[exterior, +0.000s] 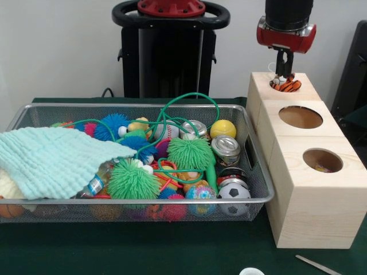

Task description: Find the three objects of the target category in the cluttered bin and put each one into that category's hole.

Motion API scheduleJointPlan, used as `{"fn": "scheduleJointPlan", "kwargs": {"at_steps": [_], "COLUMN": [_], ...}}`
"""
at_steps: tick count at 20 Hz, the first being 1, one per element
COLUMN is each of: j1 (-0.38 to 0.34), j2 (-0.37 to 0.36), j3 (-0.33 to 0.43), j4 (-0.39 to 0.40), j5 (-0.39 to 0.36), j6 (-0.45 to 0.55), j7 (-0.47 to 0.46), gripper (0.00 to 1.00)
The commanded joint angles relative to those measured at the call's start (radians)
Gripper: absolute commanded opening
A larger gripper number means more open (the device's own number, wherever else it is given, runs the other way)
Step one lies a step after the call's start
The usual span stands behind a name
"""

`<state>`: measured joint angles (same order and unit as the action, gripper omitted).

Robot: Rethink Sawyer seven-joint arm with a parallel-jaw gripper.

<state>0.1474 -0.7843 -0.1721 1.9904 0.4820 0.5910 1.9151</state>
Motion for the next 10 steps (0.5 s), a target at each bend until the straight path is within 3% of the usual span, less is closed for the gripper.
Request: {"fn": "scheduleJointPlan", "kwargs": {"at_steps": [1, 10], "j1": [-0.058, -0.100], "j2": [0.037, 0.029], "j3": [0.079, 0.146], "j4": [0.065, 0.128], "j5": [-0.038, 0.008], "j6": [-0.131, -0.147], "j7": [0.082, 0.094], "gripper": [0.00, 0.00]}}
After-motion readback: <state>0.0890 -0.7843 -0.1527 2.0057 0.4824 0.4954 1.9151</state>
